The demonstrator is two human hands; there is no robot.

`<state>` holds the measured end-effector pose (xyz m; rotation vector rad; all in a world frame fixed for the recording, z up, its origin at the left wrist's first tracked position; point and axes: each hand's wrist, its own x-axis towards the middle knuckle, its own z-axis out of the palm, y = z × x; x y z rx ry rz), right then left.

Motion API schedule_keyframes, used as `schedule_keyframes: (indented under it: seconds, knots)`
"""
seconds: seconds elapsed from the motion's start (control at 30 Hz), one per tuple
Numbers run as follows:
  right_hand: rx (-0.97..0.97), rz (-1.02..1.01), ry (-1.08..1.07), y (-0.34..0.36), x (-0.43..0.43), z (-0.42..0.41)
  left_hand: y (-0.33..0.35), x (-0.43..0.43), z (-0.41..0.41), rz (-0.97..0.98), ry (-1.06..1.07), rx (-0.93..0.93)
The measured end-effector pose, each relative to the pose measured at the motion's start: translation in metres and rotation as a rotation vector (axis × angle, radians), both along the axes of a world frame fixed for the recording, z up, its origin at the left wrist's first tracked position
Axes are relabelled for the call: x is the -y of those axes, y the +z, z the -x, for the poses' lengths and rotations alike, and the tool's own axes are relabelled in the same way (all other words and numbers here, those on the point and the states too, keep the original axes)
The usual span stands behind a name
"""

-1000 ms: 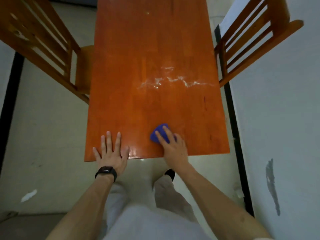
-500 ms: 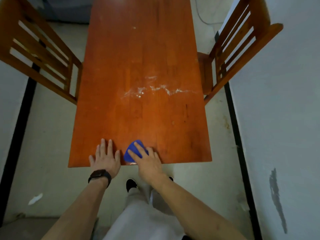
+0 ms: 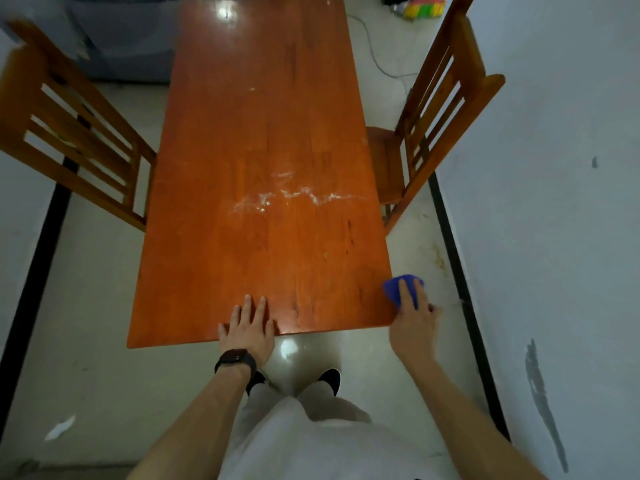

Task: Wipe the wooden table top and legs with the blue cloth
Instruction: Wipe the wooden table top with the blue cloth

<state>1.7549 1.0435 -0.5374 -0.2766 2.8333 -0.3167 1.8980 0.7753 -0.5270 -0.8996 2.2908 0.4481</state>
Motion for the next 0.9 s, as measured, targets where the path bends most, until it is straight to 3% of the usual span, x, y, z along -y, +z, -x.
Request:
schedule_keyframes:
  seconds: [0.1, 0.17, 0.23, 0.53, 0.73, 0.9]
  knots:
    - [-0.043, 0.064, 0.31, 0.006, 0.058, -0.034, 0.005, 0.004, 0.001, -0.028, -0.01, 0.04]
    - [0.036, -0.025, 0.554, 0.005, 0.085, -0.05, 0.008, 0.007, 0.001, -0.037, -0.013, 0.072]
    - [0.178, -0.11, 0.611, 0.003, 0.082, -0.049, 0.011, 0.01, 0.0, -0.049, -0.024, 0.094]
    - [0.165, -0.091, -0.107, 0.0, -0.012, 0.004, 0.018, 0.012, -0.007, -0.074, -0.055, 0.054]
    - [0.007, 0.104, 0.351, 0.018, 0.117, -0.043, 0.01, 0.037, -0.023, -0.059, 0.013, -0.031]
    - [0.204, 0.057, 0.745, 0.016, 0.229, -0.086, 0.0, 0.078, -0.038, 0.001, 0.133, -0.06]
